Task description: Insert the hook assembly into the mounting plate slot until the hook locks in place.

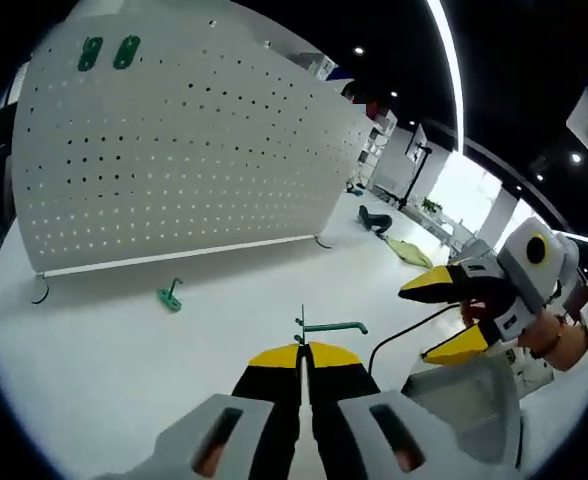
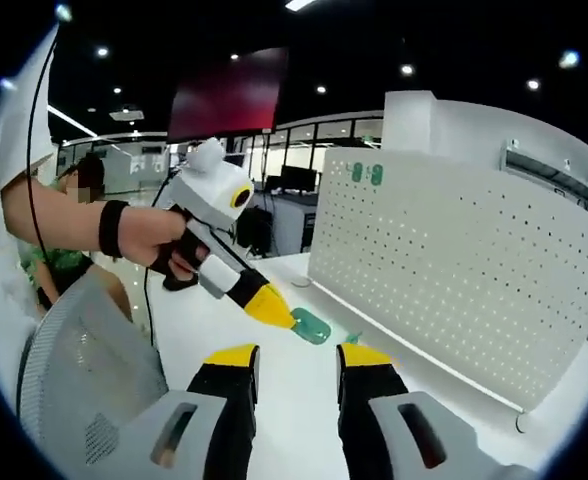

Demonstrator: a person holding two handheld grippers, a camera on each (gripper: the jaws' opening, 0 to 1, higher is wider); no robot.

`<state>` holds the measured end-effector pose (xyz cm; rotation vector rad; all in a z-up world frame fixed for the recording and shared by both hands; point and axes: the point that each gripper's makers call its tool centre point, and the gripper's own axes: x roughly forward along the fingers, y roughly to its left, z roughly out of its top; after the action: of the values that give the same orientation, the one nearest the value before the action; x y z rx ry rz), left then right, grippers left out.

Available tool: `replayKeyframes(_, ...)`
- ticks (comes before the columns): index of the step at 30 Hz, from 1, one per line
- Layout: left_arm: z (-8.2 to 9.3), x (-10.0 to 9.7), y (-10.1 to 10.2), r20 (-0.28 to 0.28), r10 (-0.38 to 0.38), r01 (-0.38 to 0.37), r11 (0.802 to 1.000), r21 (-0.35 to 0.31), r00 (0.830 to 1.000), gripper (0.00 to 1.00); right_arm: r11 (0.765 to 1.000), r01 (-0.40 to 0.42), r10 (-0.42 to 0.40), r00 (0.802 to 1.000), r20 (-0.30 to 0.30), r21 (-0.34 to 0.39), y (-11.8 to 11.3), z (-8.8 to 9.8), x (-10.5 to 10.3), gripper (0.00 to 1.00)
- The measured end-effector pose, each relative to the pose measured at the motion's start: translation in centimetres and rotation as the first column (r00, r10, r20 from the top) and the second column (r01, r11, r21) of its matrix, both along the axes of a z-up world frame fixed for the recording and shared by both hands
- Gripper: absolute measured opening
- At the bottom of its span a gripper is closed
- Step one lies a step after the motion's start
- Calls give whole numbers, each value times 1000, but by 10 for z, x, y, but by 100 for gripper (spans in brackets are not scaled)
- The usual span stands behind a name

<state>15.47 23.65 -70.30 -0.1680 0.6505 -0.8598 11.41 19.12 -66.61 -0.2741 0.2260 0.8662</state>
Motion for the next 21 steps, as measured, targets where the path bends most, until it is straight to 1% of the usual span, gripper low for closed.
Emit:
replayKeyframes(8, 6, -12, -14, -16, 0, 0, 1000, -26, 1000, 1, 999, -35, 35, 999, 3, -32, 0, -6, 0, 17)
replayKeyframes(10, 7, -16, -17, -20, -8, 7, 1000, -27, 1000, 1, 998, -42, 42, 999, 8, -40, 1, -7, 1, 17)
replayKeyframes(12, 7, -17, -19, -25, -9, 8, 999, -31, 1000, 1, 997, -43, 45, 999, 24, -70, 0, -9, 2, 16)
replayKeyframes(16, 7, -21, -21, -37, -11, 10, 999, -37, 999, 1, 995, -54, 56, 998, 30, -79, 1, -10, 3, 14)
replayKeyframes(17, 8, -22, -21, -42, -13, 11, 999, -39, 999, 1, 994, -58, 62, 997, 41, -89, 1, -11, 3, 12)
replayKeyframes(19, 8, -23, -23, -36, -12, 11, 999, -30, 999, 1, 994, -65, 69, 997, 41, -92, 2, -11, 4, 12)
replayKeyframes(21, 9, -23, -23, -36, -11, 10, 1000, -29, 999, 1, 991, -72, 79, 995, 60, -117, 1, -11, 5, 11)
